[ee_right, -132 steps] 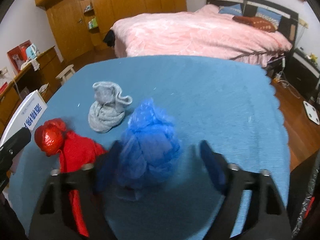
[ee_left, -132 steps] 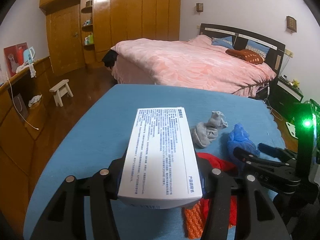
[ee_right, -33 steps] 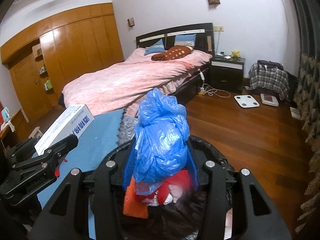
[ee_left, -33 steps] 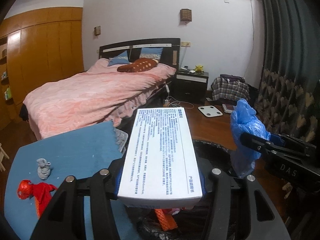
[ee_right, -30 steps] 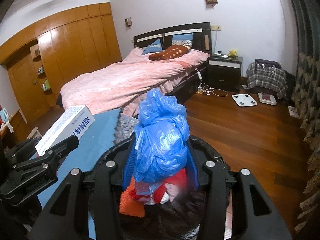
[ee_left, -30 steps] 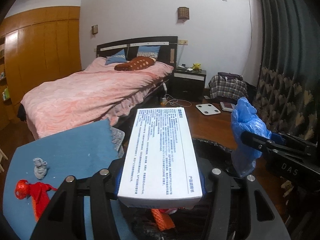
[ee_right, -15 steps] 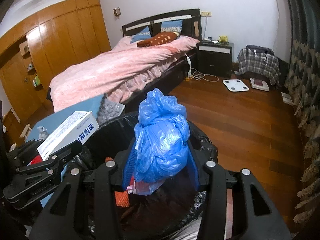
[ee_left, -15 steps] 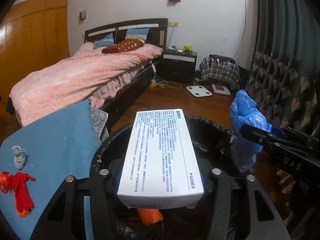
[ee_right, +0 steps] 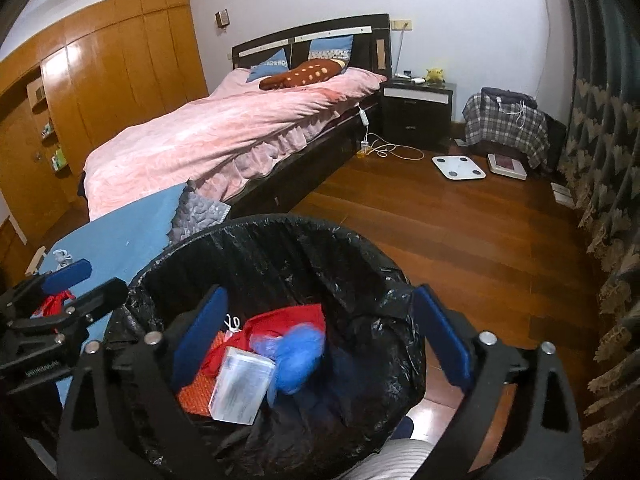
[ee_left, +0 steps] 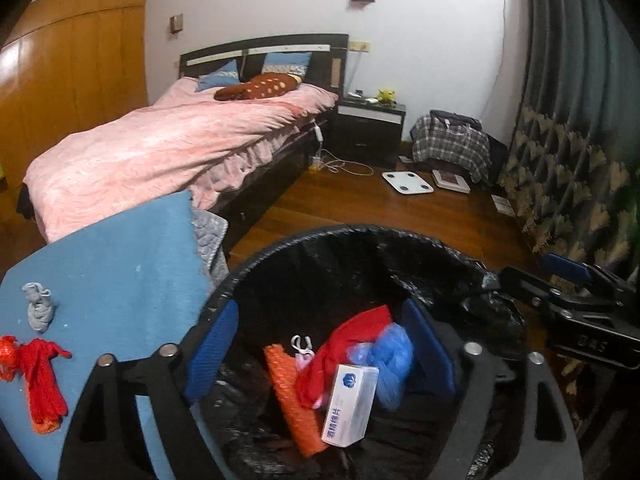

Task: Collect trash
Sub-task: 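Move both tools back to the red bag and gray sock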

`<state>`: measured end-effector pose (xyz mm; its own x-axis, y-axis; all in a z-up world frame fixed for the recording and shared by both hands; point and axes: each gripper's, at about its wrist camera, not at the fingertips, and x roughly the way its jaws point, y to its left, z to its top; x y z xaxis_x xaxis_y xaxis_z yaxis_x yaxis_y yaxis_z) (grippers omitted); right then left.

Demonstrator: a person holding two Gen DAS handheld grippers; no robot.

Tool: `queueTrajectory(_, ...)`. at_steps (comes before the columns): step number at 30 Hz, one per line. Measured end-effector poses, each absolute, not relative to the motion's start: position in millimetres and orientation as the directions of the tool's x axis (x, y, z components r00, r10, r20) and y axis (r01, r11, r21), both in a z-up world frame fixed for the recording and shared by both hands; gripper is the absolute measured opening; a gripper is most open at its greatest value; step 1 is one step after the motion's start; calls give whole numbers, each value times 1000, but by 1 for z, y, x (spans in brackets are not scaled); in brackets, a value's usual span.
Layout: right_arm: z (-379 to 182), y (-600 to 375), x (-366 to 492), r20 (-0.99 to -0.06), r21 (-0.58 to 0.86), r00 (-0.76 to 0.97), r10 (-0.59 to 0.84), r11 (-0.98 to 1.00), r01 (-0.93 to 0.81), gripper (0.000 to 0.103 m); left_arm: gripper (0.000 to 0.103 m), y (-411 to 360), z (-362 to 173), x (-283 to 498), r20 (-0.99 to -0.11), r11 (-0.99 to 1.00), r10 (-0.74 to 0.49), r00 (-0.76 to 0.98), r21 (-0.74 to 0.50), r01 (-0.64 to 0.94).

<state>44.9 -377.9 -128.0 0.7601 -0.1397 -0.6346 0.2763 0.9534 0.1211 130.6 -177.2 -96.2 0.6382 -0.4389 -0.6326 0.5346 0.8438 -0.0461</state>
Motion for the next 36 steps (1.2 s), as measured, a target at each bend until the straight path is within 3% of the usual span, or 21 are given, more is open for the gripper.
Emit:
queueTrajectory(5, -116, -372, 45, -617, 135, 777, -126, 955, 263, 96, 94, -154, -88, 130, -613, 869, -407, 677, -32, 493)
queueTrajectory(17, -102, -312, 72, -602, 137, 798, -40, 979, 152, 97, 96, -78, -74, 137, -573, 935, -300, 763, -19, 354)
queueTrajectory(36, -116, -148, 169, -606, 115, 780, 157, 987, -109, 97, 97, 111, -102, 175, -560, 999, 34, 828, 40, -13)
